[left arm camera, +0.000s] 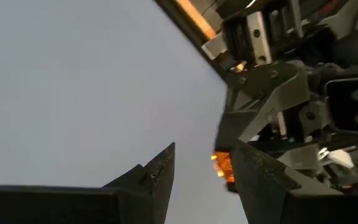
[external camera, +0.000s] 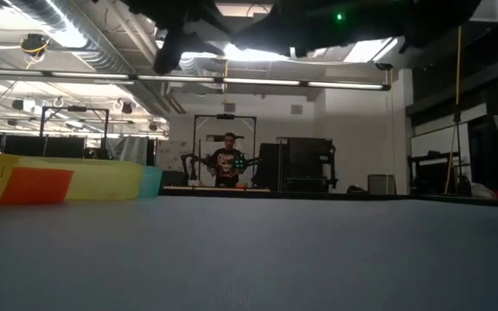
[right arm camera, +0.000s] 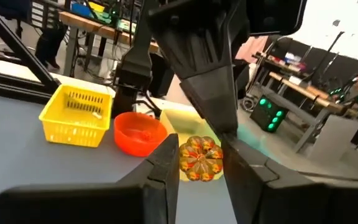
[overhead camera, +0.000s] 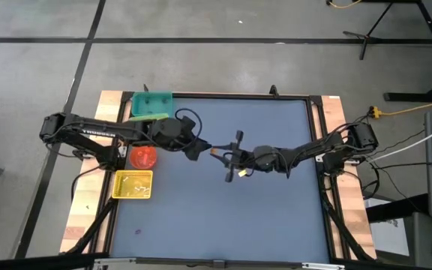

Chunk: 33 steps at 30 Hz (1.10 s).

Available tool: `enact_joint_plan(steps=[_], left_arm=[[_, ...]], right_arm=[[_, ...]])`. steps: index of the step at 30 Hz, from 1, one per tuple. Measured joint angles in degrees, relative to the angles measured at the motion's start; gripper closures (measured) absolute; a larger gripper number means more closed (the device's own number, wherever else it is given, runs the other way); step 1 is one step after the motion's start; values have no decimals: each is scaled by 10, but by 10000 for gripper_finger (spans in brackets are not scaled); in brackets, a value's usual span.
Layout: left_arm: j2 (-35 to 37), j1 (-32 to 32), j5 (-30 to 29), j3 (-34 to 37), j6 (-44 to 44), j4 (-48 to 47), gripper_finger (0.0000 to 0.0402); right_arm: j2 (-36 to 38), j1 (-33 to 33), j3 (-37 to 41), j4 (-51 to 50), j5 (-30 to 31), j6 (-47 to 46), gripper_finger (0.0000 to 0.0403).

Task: Sort Halloween decoration
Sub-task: Put the orange pumpkin toy into the orange bin

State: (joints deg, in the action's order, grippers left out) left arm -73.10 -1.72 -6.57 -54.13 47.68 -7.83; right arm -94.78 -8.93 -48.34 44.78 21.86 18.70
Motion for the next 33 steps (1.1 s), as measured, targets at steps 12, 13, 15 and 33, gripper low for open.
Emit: enact_joint_plan(steps=[12,13,15,33], left_arm=[[0,24,-2,0,-2,28,256],[0,26,-2,0,-2,28,256],[0,27,-2,0,-2,28,256],[0,27,-4,0,-2,44,256]], right_arm=[[0,0,-26,-20,0,27,302],[0,0,-26,-22,0,28,302],[0,0,-26,-23,0,27,302],[0,14,-28,-11,-39,26,302]])
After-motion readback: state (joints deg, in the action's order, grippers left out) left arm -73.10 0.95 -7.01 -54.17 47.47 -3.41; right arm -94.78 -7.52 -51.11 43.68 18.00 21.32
